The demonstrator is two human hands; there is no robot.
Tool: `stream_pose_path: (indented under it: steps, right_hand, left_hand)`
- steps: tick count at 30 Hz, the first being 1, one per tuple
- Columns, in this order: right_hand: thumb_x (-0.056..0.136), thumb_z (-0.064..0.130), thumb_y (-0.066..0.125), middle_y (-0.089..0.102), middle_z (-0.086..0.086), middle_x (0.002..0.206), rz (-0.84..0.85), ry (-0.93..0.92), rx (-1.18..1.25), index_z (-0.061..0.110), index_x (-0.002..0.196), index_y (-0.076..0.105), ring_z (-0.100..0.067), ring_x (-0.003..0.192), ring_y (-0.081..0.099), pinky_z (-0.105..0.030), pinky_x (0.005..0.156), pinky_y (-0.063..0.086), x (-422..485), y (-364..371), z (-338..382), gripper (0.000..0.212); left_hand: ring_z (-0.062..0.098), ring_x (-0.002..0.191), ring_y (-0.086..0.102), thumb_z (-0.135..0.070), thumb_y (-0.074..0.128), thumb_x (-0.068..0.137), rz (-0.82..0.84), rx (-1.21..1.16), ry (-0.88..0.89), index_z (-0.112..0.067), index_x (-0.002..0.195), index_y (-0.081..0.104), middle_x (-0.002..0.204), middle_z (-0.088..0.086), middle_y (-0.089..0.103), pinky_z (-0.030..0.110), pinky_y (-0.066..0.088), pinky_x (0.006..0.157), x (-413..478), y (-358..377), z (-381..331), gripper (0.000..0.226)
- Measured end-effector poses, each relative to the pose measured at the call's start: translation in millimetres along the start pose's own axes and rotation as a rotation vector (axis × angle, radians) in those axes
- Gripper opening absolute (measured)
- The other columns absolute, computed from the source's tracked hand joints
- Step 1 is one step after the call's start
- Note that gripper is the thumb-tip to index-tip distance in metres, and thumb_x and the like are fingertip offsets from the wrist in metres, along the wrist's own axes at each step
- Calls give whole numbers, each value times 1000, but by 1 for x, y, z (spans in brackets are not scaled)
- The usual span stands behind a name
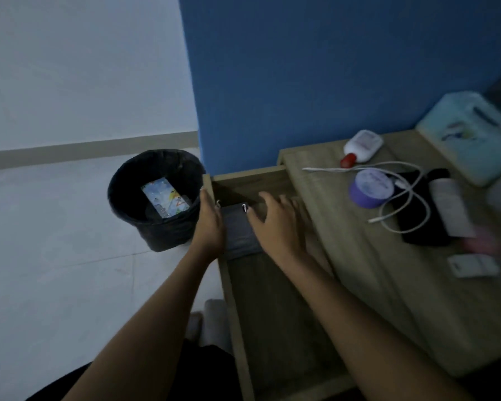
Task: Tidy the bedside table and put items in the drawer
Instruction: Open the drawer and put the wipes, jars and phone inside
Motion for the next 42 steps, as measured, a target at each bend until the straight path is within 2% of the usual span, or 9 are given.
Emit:
stream_pose_path:
  steps: [4, 9, 14, 19, 27, 31, 37, 40, 42]
  right_hand:
    - [82, 39, 62, 65, -10, 110, -233, -11, 30, 18, 115, 64, -32, 106, 55, -40, 92, 44, 5, -67, -32, 40]
    - [76, 37, 70, 59, -11, 118, -460, 71, -101, 20, 116, 63, -33, 109, 50, -42, 95, 38, 12, -135, -83, 44]
    - [76, 44, 70, 54, -11, 127, -383, 219, -185, 23, 126, 56, -35, 113, 49, -43, 90, 41, 19, -148, -125, 56]
    - [80, 45, 65, 50, -13, 136, -336, 220, -214, 19, 133, 51, -38, 118, 47, -45, 96, 37, 17, -134, -141, 60]
    - [76, 41, 67, 62, -12, 118, -419, 158, -117, 24, 129, 53, -40, 105, 53, -44, 88, 42, 24, -137, -123, 57]
    - [73, 39, 69, 60, -12, 113, -468, 19, -33, 23, 129, 52, -34, 104, 53, -37, 87, 40, 17, -133, -80, 60]
    - [71, 38, 70, 56, -4, 123, -290, -175, 126, 22, 131, 49, -23, 114, 52, -23, 85, 40, 24, -77, -25, 66]
    - [72, 32, 73, 54, -7, 127, -187, -176, 148, 18, 135, 47, -24, 116, 50, -14, 84, 31, 32, -39, -19, 70]
    - [72, 28, 73, 54, -10, 124, -150, -149, 151, 16, 135, 48, -27, 115, 50, -15, 82, 31, 36, -20, -21, 69]
  left_hand:
    - [35, 142, 27, -27, 25, 103, 4, 17, -7, -17, 150, -10, 158, 18, 13, 42, 22, 116, -3, 2, -5, 59]
    - [37, 140, 30, -31, 23, 103, 28, 59, -19, -20, 150, -13, 158, 18, 15, 46, 25, 114, -4, 4, -9, 60]
    - [38, 138, 33, -34, 22, 103, 32, 82, -45, -22, 149, -15, 157, 19, 17, 49, 29, 112, -6, 5, -10, 61]
    - [37, 140, 30, -29, 22, 103, 23, 75, -51, -19, 150, -13, 158, 18, 14, 46, 27, 113, -7, 4, -14, 60]
    - [34, 144, 24, -31, 23, 103, 26, 50, -41, -19, 150, -12, 160, 16, 10, 45, 23, 117, -8, 2, -14, 59]
    - [32, 144, 23, -31, 23, 103, 18, 28, -31, -19, 150, -12, 160, 15, 10, 43, 21, 117, -8, 3, -17, 59]
    - [28, 146, 19, -34, 24, 103, 0, 34, 14, -17, 151, -8, 161, 9, 7, 39, 19, 117, -7, 3, -13, 60]
    - [27, 146, 20, -33, 24, 103, -27, 63, 36, -15, 152, -5, 161, 8, 7, 35, 18, 116, -6, 3, -11, 59]
    - [27, 146, 21, -32, 25, 103, -50, 86, 62, -15, 152, -3, 161, 8, 10, 34, 19, 116, -5, 1, -11, 58]
Point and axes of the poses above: each hand's wrist, its own x-axis towards the middle knuckle, its own y-axis out of the palm, z = x × y, the point moved 5 cm from there along x, towards the middle knuckle
